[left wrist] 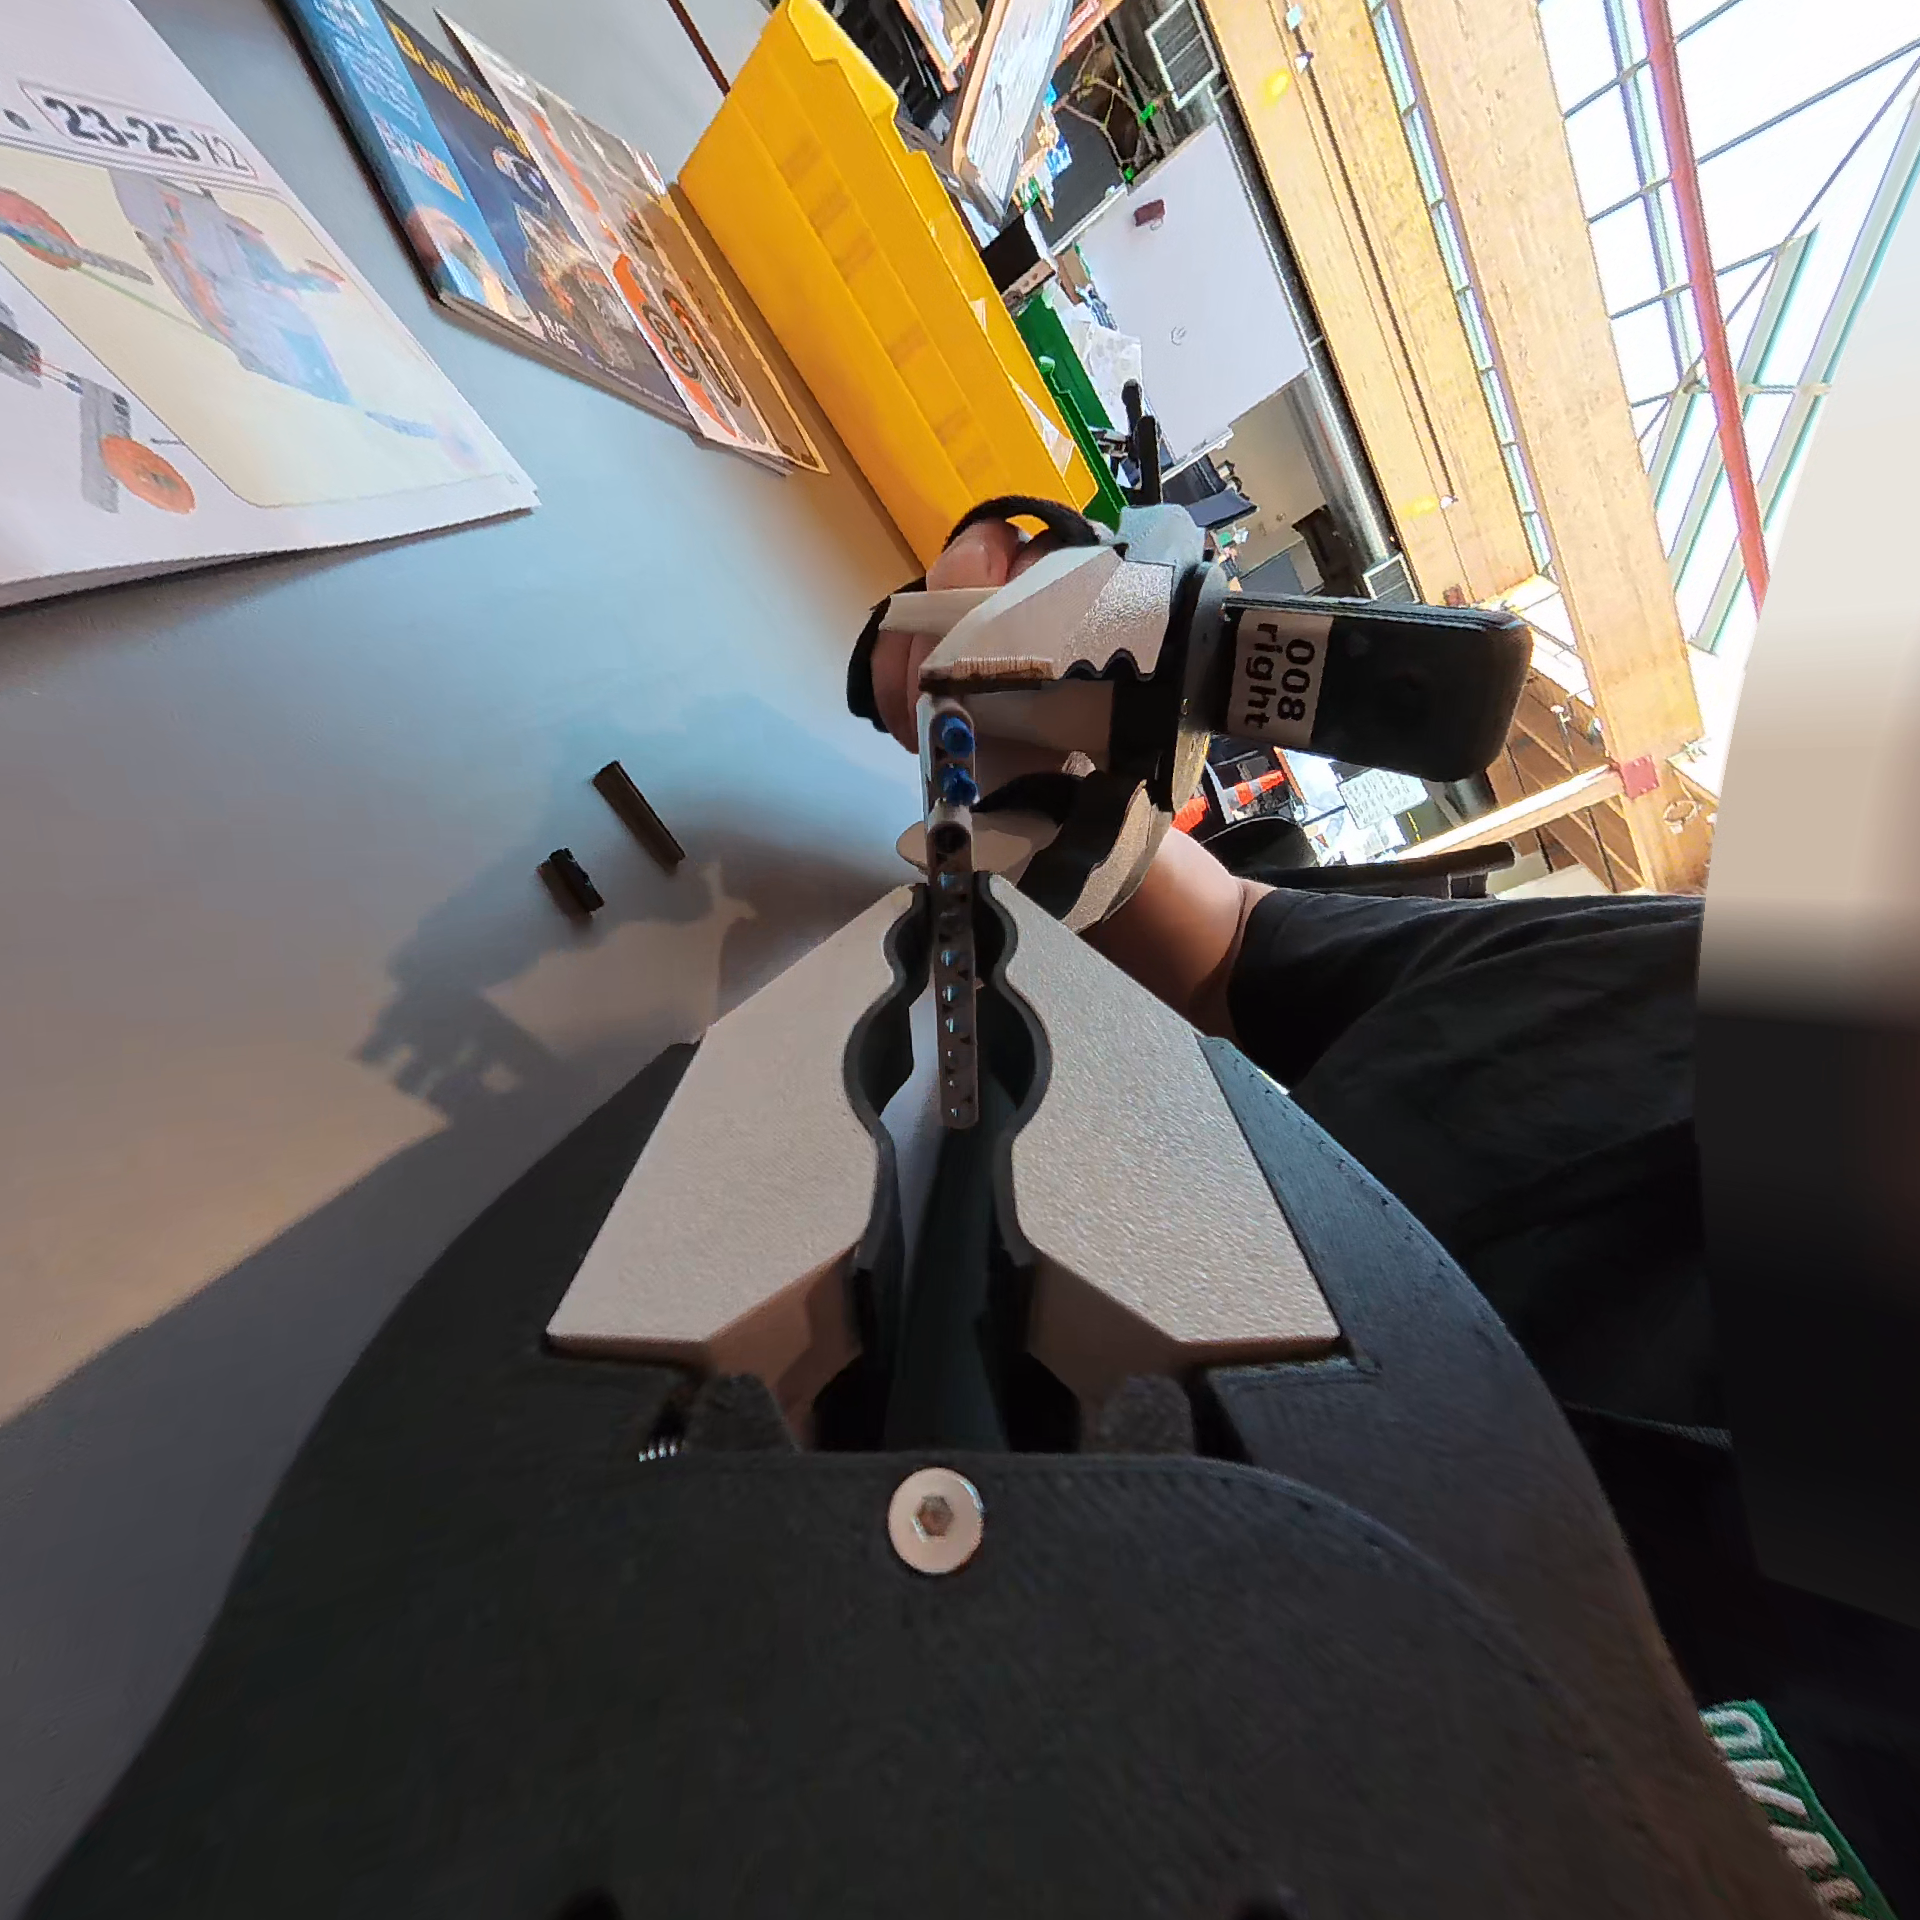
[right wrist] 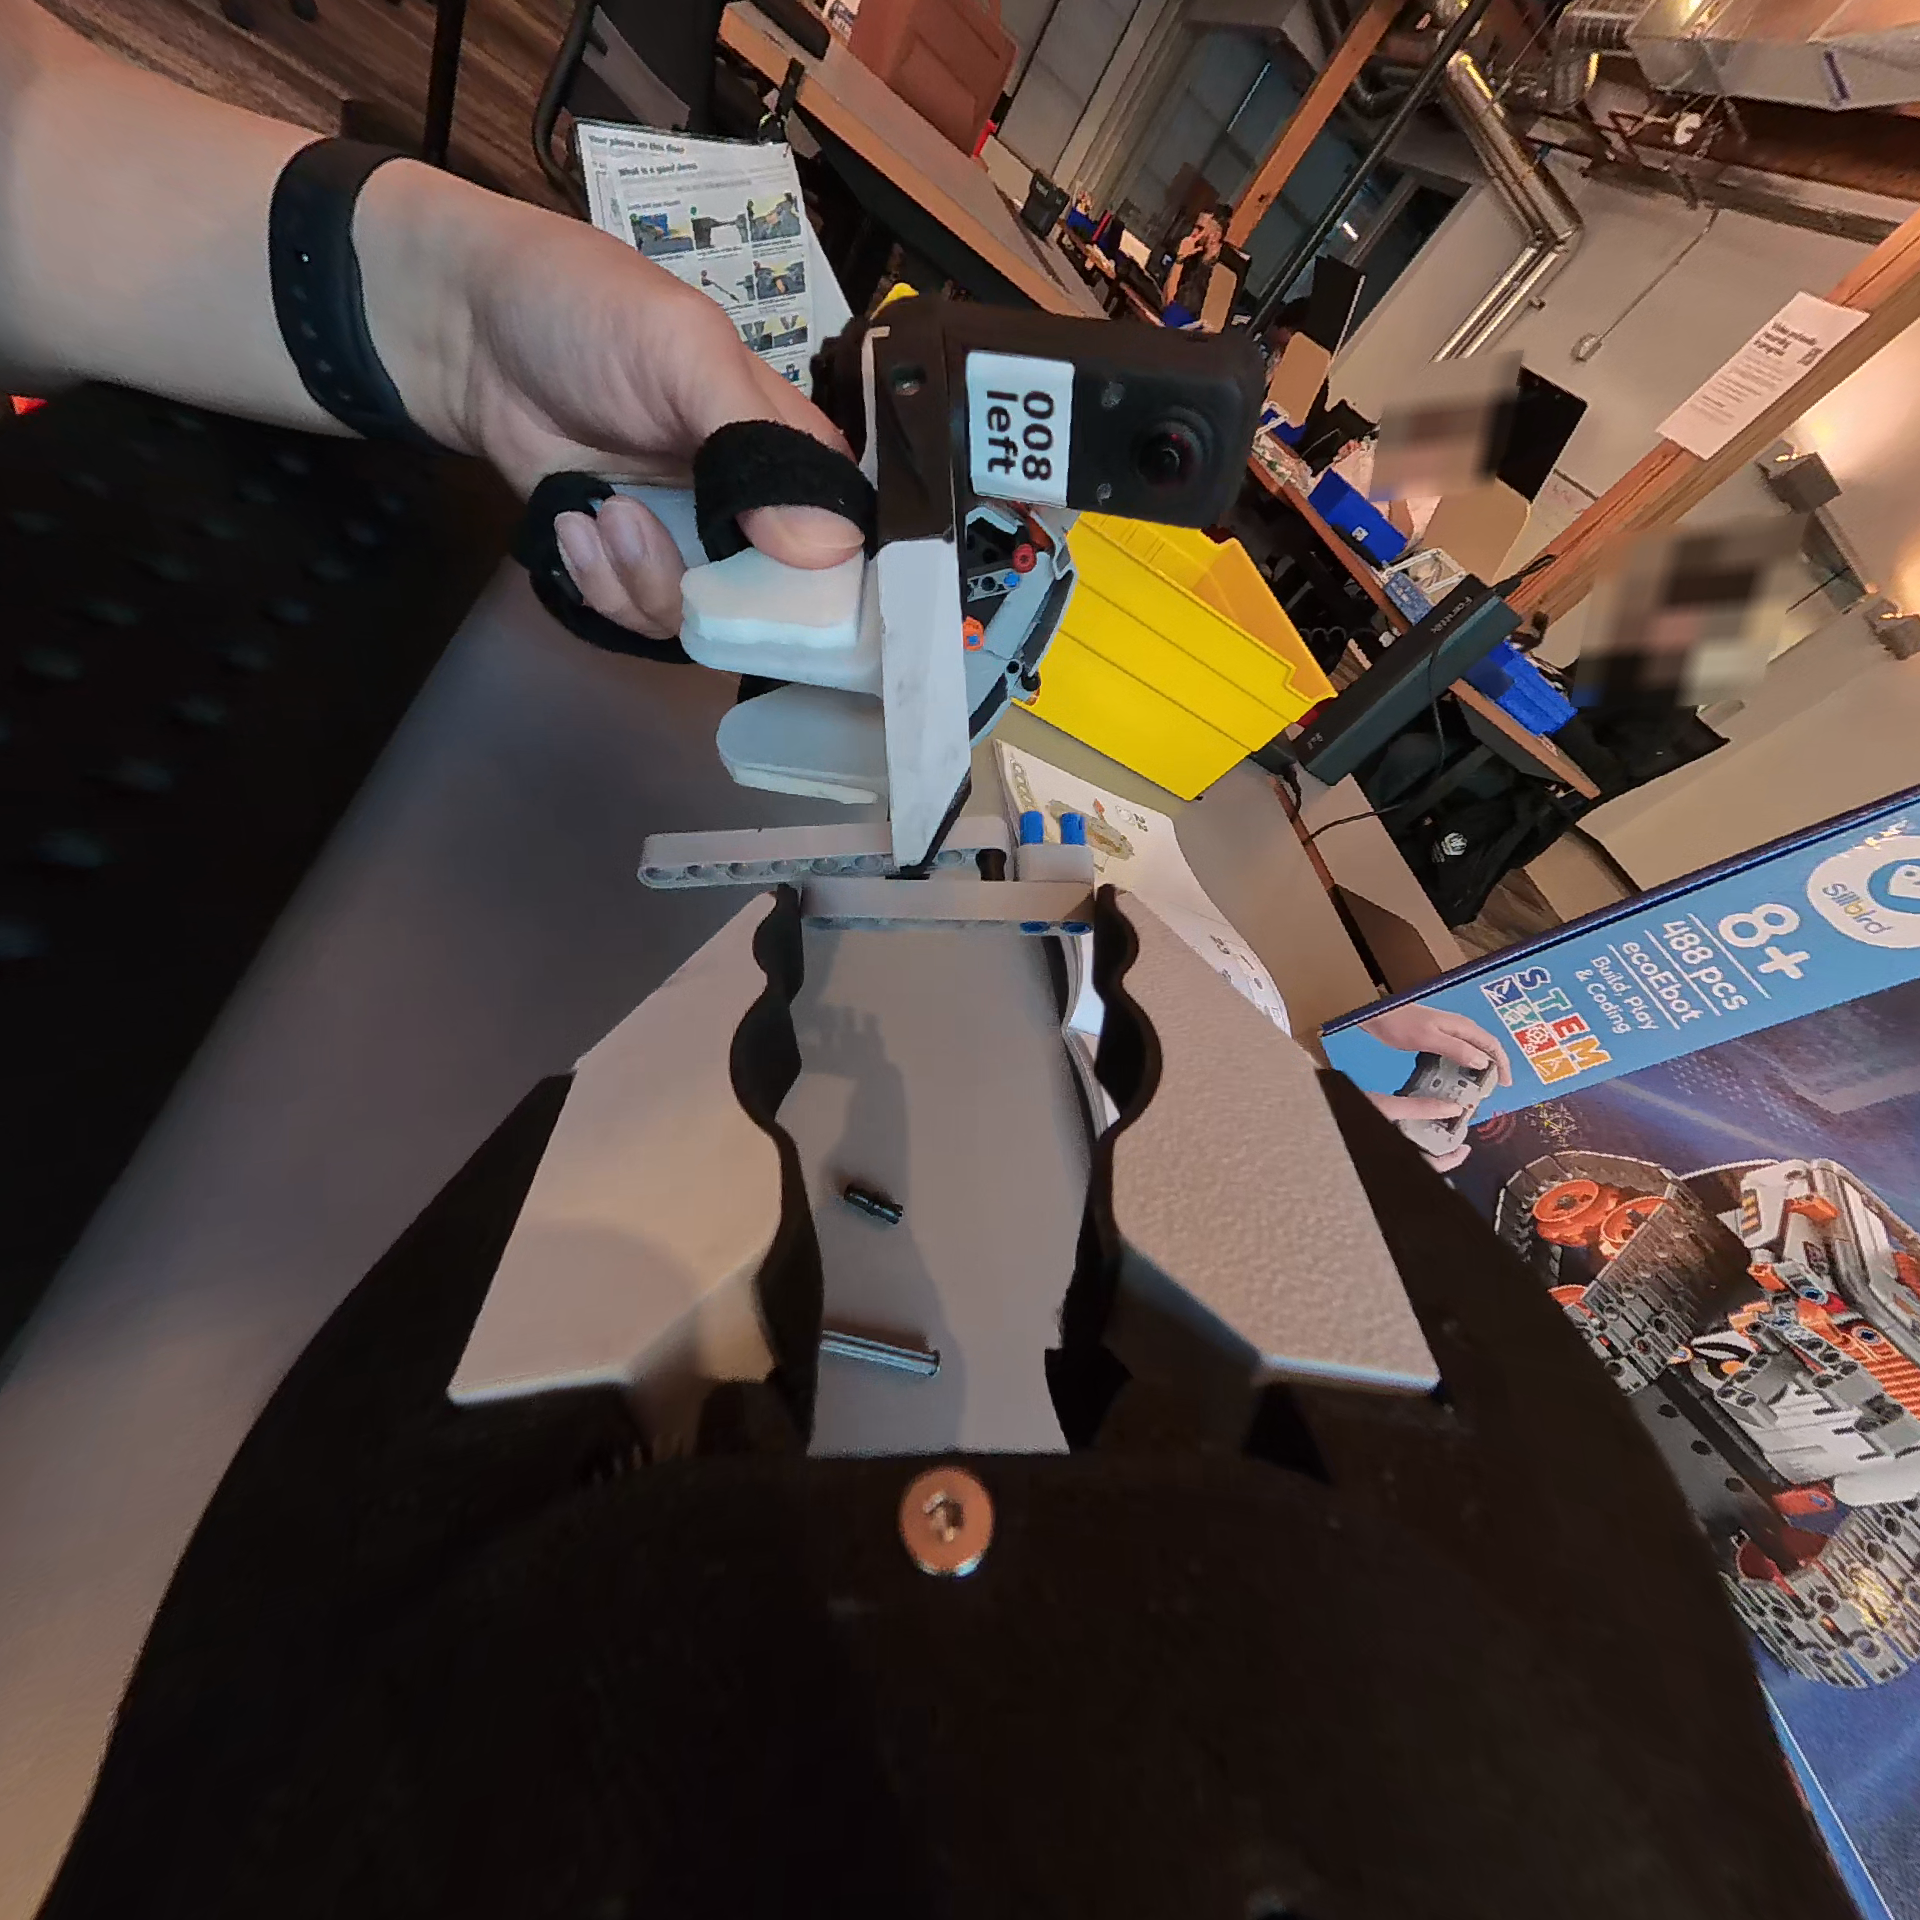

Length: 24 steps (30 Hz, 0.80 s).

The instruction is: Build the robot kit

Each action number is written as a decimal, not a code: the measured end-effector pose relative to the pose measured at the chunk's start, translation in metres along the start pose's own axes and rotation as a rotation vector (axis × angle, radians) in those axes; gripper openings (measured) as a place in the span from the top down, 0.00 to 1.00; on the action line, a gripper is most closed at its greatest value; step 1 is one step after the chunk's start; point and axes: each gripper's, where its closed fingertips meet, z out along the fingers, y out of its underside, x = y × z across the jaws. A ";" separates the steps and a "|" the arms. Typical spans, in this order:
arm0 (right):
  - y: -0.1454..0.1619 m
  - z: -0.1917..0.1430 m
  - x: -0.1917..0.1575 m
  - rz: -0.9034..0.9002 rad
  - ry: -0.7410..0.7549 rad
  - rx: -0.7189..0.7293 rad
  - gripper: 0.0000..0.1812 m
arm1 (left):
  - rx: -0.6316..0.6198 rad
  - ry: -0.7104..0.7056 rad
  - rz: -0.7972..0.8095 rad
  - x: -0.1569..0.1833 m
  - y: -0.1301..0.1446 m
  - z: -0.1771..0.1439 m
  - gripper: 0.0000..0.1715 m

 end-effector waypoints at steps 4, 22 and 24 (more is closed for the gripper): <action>0.003 0.000 -0.003 -0.017 -0.012 -0.028 0.70 | -0.019 -0.013 -0.001 -0.003 0.003 0.001 0.97; 0.009 0.000 -0.013 -0.060 -0.057 -0.099 0.70 | -0.128 -0.031 -0.039 -0.006 0.017 0.005 0.97; 0.005 -0.002 -0.012 -0.066 -0.046 -0.095 0.70 | -0.127 -0.027 -0.032 -0.002 0.016 0.005 0.97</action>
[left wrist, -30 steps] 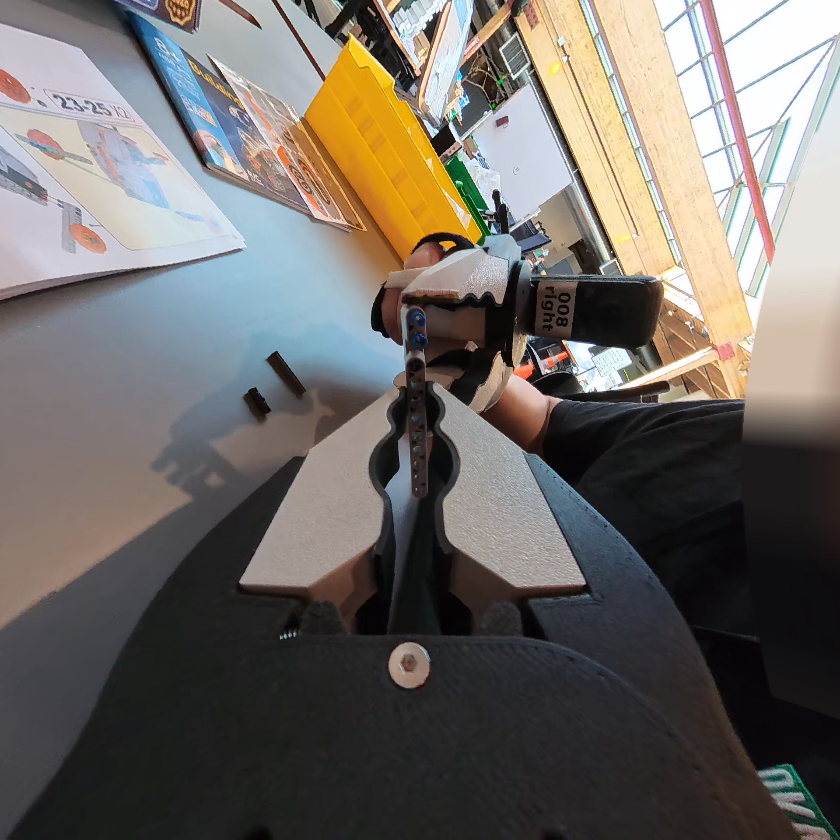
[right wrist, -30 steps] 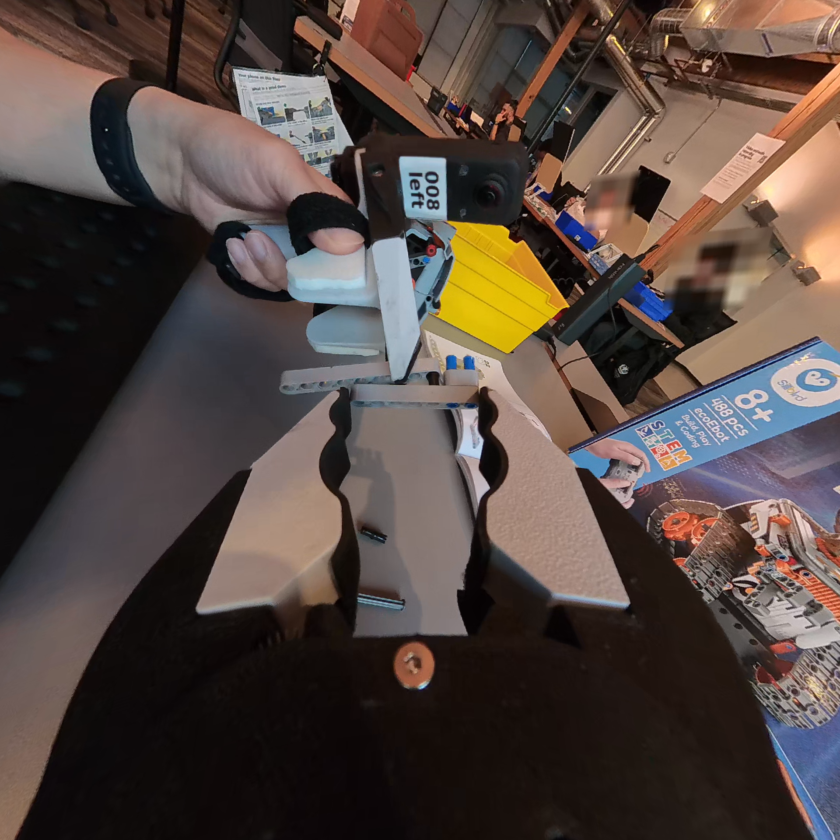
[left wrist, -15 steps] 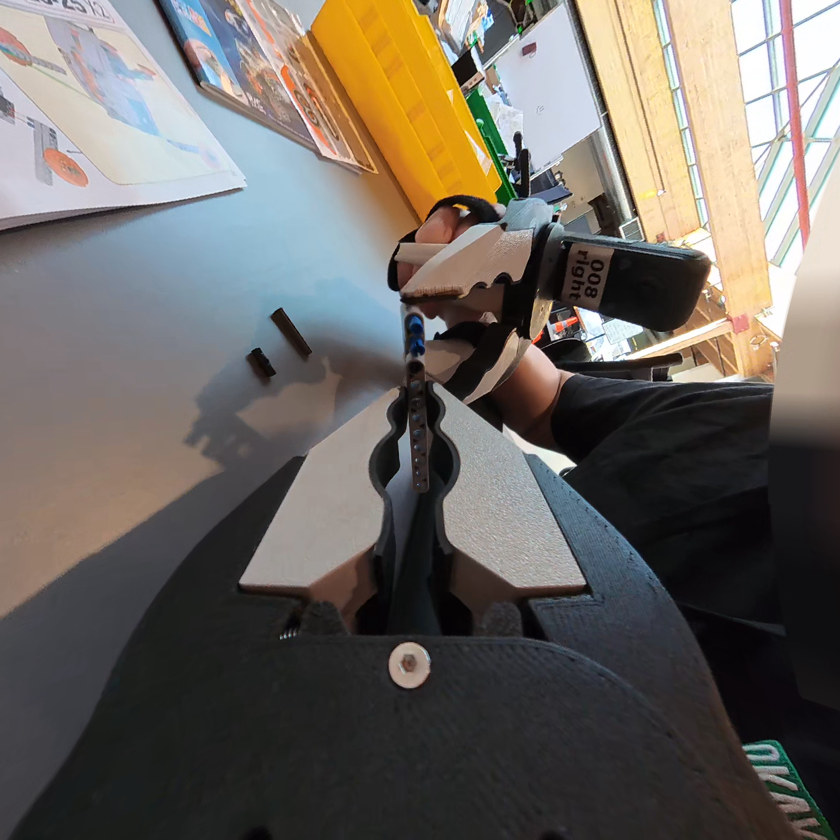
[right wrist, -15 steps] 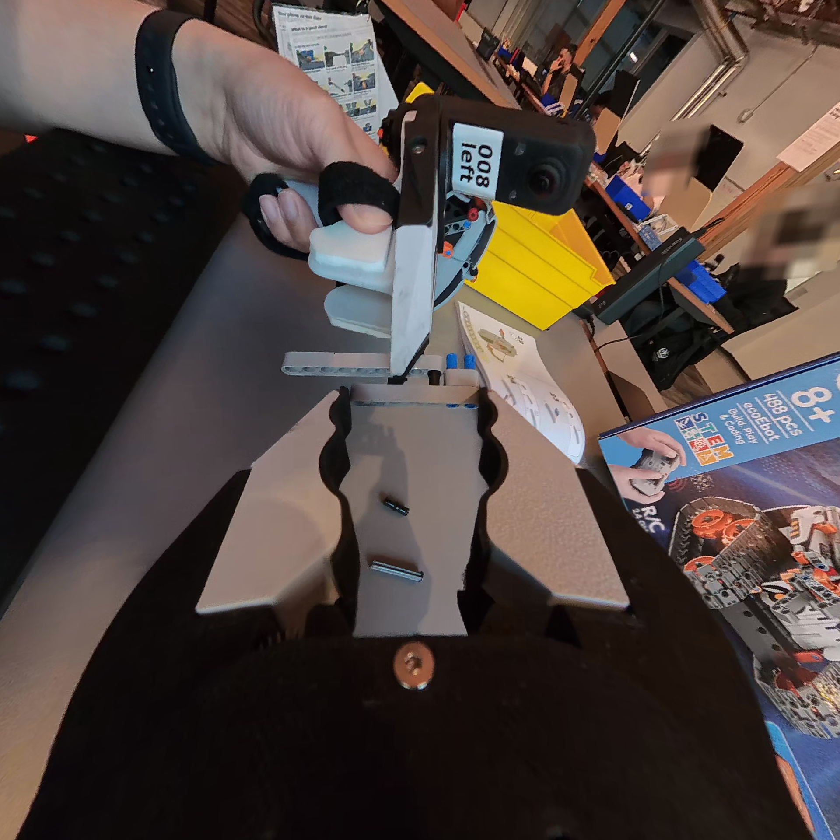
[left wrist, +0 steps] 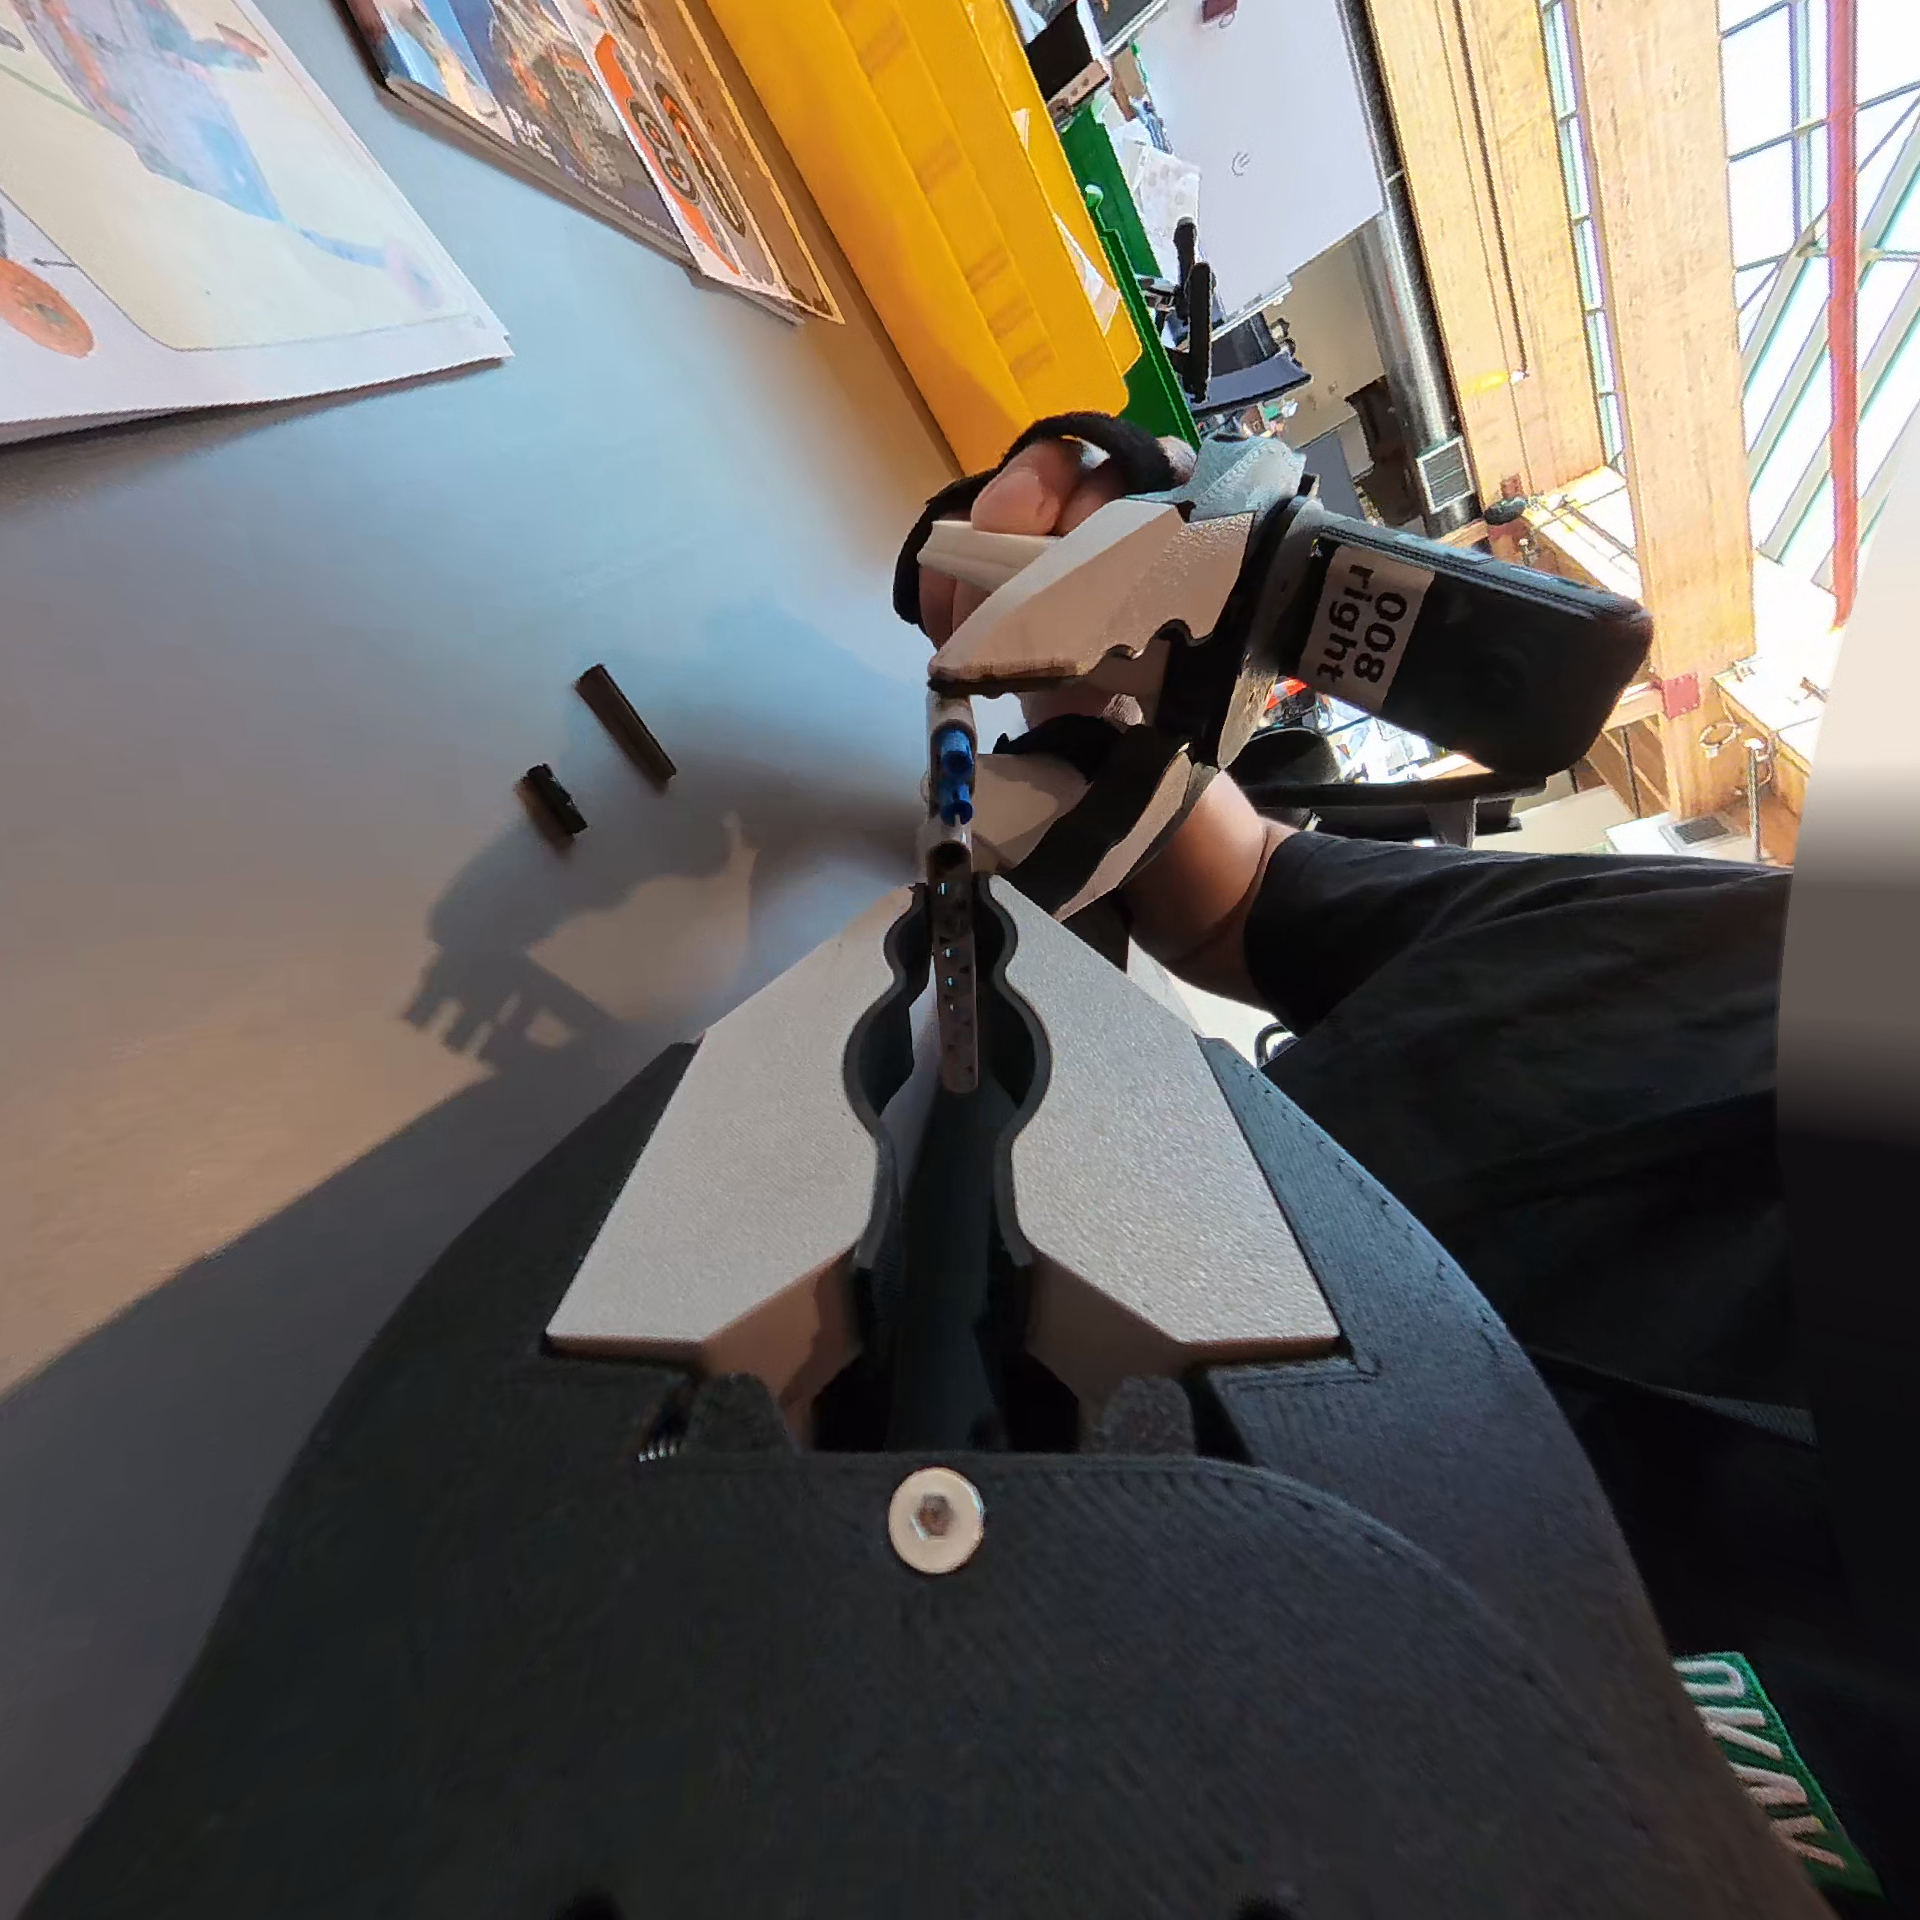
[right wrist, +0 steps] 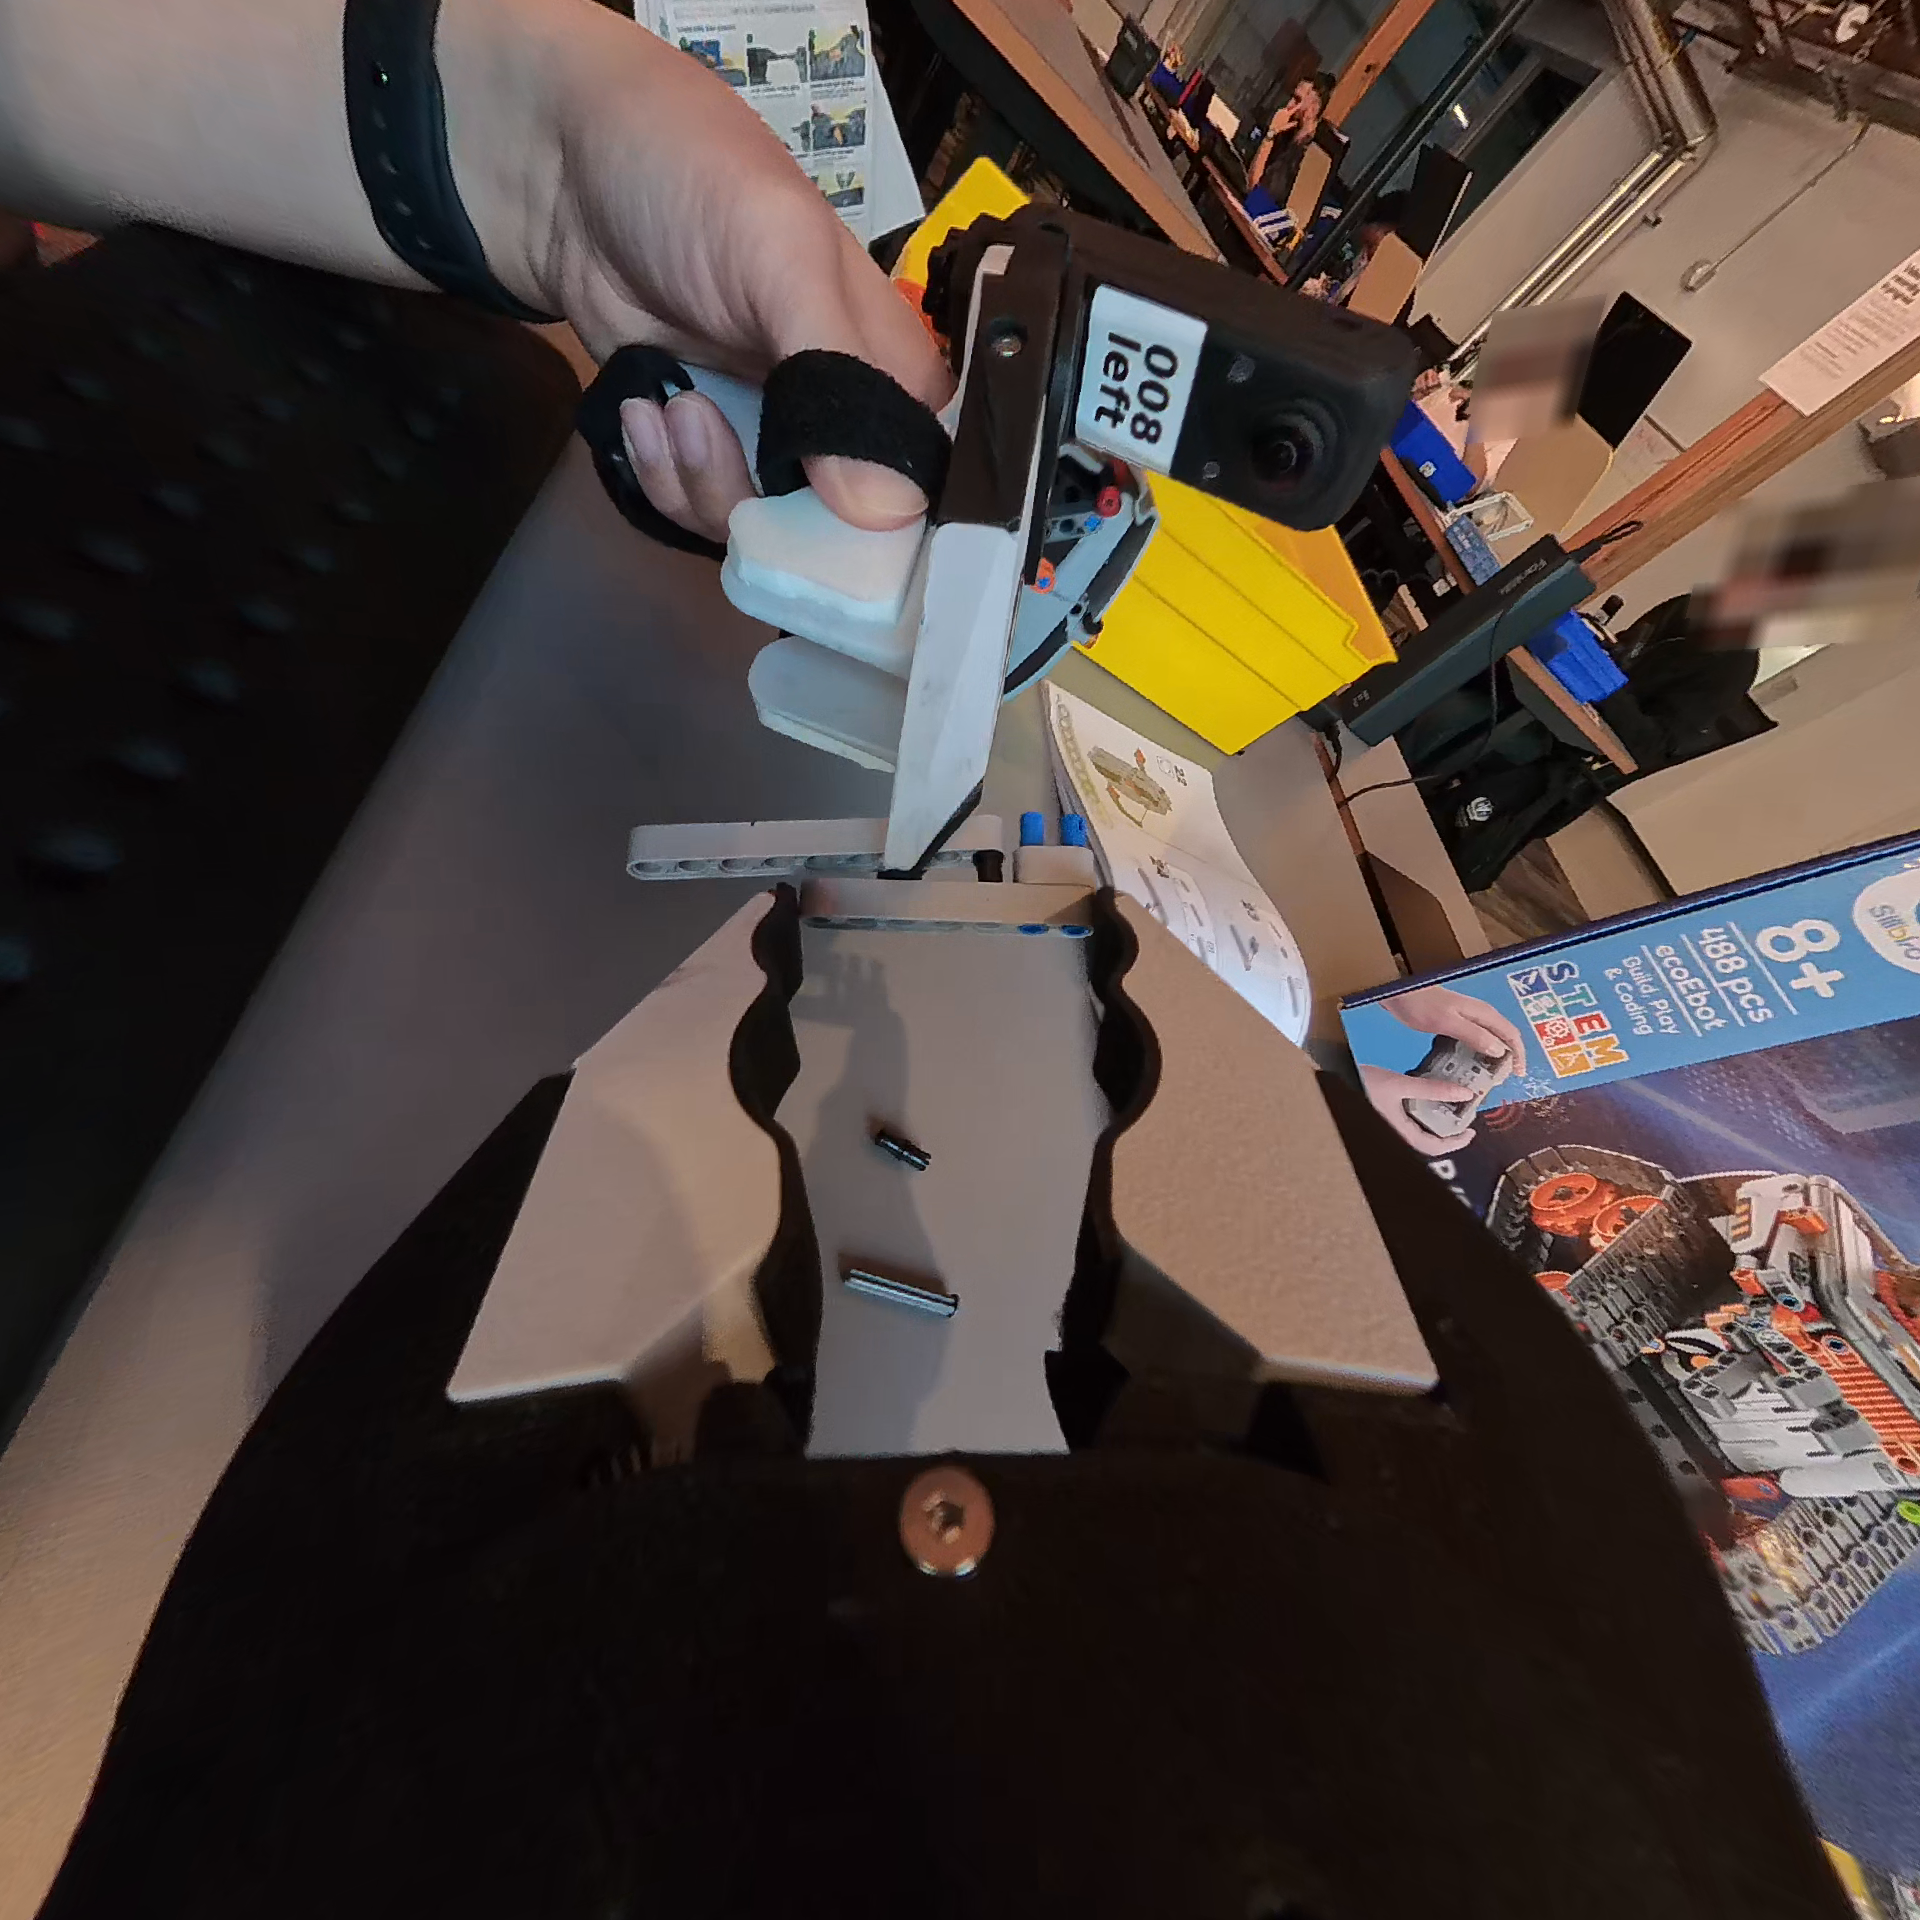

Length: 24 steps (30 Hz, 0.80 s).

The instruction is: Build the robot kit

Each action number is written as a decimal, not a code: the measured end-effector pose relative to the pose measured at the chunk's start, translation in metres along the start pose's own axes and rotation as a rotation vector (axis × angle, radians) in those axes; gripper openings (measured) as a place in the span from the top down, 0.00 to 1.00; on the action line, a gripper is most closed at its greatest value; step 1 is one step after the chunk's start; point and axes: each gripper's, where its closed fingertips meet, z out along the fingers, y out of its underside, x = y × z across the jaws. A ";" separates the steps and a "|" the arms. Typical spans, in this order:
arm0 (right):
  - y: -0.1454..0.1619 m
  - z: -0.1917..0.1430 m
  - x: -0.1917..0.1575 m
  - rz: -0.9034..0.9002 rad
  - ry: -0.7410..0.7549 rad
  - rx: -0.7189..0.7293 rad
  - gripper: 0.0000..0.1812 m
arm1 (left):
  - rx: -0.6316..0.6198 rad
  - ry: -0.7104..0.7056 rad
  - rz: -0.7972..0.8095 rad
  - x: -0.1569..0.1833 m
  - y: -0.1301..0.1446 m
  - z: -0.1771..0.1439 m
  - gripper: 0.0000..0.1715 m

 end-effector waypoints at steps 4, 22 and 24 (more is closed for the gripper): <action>0.000 -0.006 0.003 0.029 0.024 -0.018 0.70 | 0.003 -0.001 0.011 0.009 -0.003 0.000 0.97; 0.098 -0.054 -0.043 0.549 0.026 -0.525 0.70 | -0.304 -0.048 -0.086 0.001 0.029 0.026 0.97; 0.097 -0.053 -0.049 0.636 0.003 -0.500 0.70 | -0.306 -0.046 -0.092 0.006 0.027 0.023 0.97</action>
